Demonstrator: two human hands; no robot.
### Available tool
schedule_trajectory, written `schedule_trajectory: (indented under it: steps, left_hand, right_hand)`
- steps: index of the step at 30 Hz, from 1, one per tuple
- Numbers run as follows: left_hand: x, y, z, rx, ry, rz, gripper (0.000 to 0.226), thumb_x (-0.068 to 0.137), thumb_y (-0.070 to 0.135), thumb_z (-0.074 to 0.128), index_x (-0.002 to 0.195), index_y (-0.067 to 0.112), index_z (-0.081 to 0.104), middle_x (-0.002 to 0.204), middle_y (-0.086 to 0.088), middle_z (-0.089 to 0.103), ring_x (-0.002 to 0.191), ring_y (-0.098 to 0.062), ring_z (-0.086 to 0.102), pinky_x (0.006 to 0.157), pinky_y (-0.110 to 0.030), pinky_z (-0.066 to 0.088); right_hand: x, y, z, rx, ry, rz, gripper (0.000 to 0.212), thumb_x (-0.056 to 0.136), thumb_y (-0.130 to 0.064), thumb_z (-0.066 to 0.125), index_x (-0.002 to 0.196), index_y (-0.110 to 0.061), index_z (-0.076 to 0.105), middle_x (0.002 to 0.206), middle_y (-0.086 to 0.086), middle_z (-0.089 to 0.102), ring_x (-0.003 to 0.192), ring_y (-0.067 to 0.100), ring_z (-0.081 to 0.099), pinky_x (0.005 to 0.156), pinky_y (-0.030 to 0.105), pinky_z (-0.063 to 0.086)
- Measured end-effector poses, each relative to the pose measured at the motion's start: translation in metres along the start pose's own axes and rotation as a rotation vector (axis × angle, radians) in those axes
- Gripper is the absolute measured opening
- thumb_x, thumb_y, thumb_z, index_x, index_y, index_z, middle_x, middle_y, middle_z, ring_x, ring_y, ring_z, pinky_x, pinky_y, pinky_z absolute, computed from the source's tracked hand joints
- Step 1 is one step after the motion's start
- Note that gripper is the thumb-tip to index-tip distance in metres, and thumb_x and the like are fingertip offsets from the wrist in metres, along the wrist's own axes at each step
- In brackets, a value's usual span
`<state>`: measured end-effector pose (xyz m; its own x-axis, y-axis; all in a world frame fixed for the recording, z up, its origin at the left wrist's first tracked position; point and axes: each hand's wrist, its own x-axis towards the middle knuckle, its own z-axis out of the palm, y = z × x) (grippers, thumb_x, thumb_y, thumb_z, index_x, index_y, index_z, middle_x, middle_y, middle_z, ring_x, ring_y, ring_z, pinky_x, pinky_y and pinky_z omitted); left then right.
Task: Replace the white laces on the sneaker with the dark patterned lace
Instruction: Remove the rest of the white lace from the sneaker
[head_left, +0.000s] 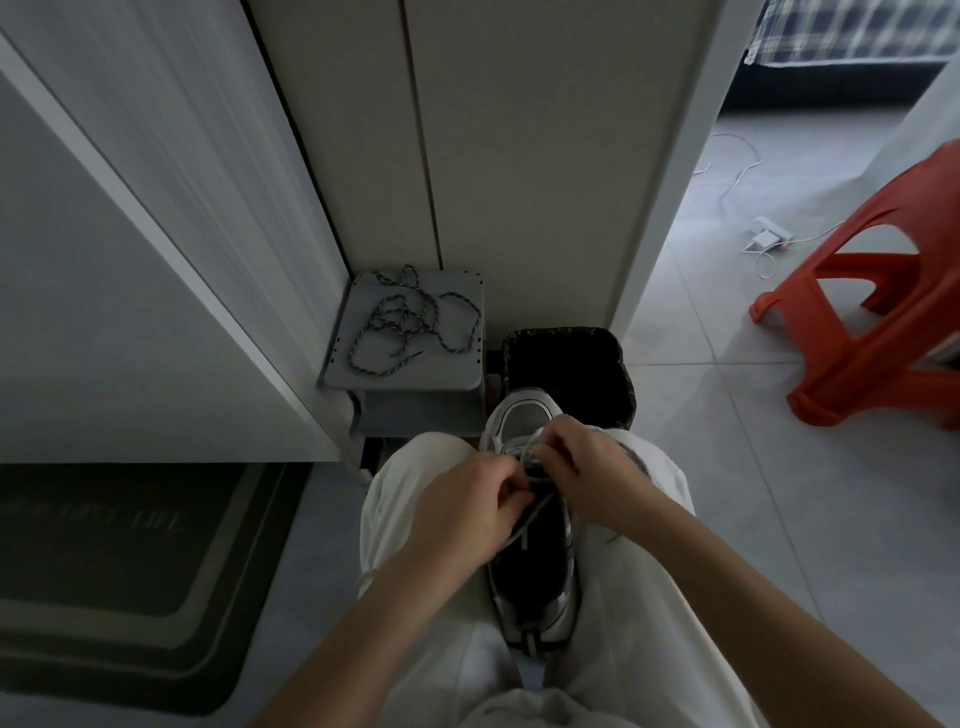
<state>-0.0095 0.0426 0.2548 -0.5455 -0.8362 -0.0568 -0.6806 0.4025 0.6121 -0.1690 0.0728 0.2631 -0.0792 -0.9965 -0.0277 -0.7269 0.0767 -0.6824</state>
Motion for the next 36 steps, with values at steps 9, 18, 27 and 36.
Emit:
schedule_trajectory:
  steps: [9,18,27,36]
  left_hand:
    - [0.002,0.000,0.011,-0.048,-0.046,0.010,0.020,0.084,0.037,0.064,0.103,0.032,0.067,0.090,0.017,0.051,0.086,-0.007,0.058,0.076,-0.025,0.049]
    - [0.004,-0.001,0.015,-0.038,-0.047,0.031,0.017,0.084,0.042,0.060,0.096,0.030,0.065,0.091,0.017,0.050,0.085,-0.007,0.057,0.076,-0.029,0.050]
    - [0.006,-0.001,0.017,-0.025,-0.043,0.010,0.016,0.085,0.041,0.059,0.094,0.031,0.067,0.086,0.015,0.049,0.078,-0.006,0.056,0.071,-0.027,0.050]
    - [-0.003,-0.006,0.021,-0.139,0.011,-0.036,0.017,0.078,0.040,0.067,0.089,0.035,0.055,0.088,0.020,0.053,0.082,0.004,0.054,0.070,-0.015,0.046]
  right_hand:
    - [-0.028,0.020,0.008,0.091,0.058,0.149,0.040,0.081,-0.020,0.070,0.055,-0.028,0.042,0.049,-0.010,0.041,0.048,0.000,0.044,0.049,0.015,0.031]
    - [-0.013,0.000,-0.018,-0.142,0.201,0.062,0.014,0.091,-0.028,0.054,0.083,-0.016,0.057,0.071,-0.009,0.053,0.064,0.012,0.049,0.054,0.022,0.031]
    - [-0.036,0.017,0.016,0.185,0.128,0.234,0.036,0.084,-0.022,0.067,0.058,-0.026,0.043,0.049,-0.010,0.042,0.047,0.003,0.040,0.051,0.014,0.034]
    - [-0.017,0.023,-0.016,0.323,0.359,0.264,0.015,0.093,-0.018,0.049,0.079,-0.015,0.055,0.066,-0.003,0.068,0.066,0.010,0.066,0.068,0.035,0.053]
